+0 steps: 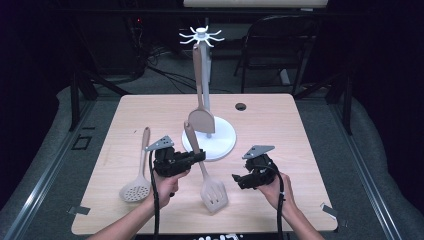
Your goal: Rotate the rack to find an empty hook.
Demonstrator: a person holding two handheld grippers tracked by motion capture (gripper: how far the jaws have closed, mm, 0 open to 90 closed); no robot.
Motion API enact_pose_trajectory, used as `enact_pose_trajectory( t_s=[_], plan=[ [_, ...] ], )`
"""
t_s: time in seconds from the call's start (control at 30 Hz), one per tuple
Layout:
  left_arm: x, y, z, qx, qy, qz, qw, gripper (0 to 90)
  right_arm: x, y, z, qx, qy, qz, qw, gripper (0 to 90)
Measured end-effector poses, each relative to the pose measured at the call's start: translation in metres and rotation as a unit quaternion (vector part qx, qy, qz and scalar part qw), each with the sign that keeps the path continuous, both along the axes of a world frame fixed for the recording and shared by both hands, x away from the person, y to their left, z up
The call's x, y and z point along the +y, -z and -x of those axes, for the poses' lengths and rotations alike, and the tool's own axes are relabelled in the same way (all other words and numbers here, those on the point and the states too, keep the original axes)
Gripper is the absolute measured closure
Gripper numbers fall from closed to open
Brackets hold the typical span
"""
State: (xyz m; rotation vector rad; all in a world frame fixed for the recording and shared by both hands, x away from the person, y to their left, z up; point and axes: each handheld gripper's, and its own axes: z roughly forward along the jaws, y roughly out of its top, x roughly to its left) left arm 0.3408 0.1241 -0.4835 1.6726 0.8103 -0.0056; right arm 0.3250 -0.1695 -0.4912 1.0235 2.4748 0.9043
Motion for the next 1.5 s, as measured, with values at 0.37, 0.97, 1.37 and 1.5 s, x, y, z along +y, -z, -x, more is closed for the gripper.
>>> enact_pose_trajectory(
  t_s=[0.37, 0.97, 1.37, 1.5],
  plan=[
    [-0.001, -0.011, -0.004, -0.02, 0.005, -0.004, 0.9998, 77.1, -0.01, 0.009, 0.002, 0.019, 0.009, 0.006, 0.9998, 7.7],
    [-0.012, -0.031, -0.015, -0.042, 0.018, -0.033, 0.9984, 77.0, -0.032, 0.021, 0.01, 0.031, 0.026, 0.006, 0.9992, 2.9],
    [-0.019, -0.046, -0.021, -0.056, 0.029, -0.045, 0.997, 77.0, -0.032, 0.016, 0.011, 0.028, 0.029, 0.021, 0.9989, 2.3],
    [-0.022, -0.053, -0.023, -0.065, 0.036, -0.05, 0.996, 77.0, -0.031, 0.017, 0.011, 0.031, 0.027, 0.026, 0.9988, 1.2]
  ],
)
